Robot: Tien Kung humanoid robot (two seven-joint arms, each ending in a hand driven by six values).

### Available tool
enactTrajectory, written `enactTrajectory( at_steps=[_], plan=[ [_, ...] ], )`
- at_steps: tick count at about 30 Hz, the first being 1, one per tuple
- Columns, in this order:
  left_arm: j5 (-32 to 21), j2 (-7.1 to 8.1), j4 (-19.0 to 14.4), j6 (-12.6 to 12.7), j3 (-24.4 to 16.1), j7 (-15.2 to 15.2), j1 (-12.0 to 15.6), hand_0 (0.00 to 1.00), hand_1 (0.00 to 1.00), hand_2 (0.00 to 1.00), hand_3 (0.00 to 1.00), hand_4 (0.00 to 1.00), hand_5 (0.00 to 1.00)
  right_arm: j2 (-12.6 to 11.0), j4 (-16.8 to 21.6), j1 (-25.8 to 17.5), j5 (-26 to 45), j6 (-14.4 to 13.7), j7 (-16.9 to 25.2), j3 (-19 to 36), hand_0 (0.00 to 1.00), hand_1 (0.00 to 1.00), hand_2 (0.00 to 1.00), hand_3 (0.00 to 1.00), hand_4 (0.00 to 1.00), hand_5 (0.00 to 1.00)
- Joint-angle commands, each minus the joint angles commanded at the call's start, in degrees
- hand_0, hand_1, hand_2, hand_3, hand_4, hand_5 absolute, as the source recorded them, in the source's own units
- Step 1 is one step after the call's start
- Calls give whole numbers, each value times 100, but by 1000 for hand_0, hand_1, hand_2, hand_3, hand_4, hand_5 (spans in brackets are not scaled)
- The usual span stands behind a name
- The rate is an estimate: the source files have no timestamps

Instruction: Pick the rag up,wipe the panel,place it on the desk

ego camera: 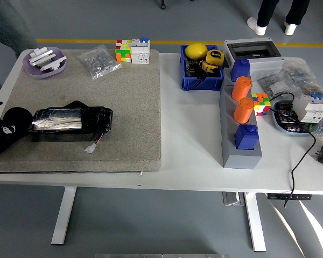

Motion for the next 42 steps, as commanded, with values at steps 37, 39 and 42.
enactTrajectory(
  at_steps=[37, 39, 42],
  plan=[
    [242, -58, -654, 530, -3, 397, 328, 288, 157, 586, 369, 2, 2, 54, 0, 21, -161, -20, 176, 284, 751, 630, 680, 601, 998, 480],
    [313, -75, -1116, 492, -74, 596, 502, 288, 157, 586, 369, 2, 2, 55, 0, 11, -140, -13, 169, 260, 751, 630, 680, 601, 998, 480],
    [334, -94, -1807, 448, -72, 837, 676, 289, 142, 590, 361, 2, 2, 62, 0, -7, -108, -1, 163, 226, 750, 630, 680, 601, 998, 479]
  ],
)
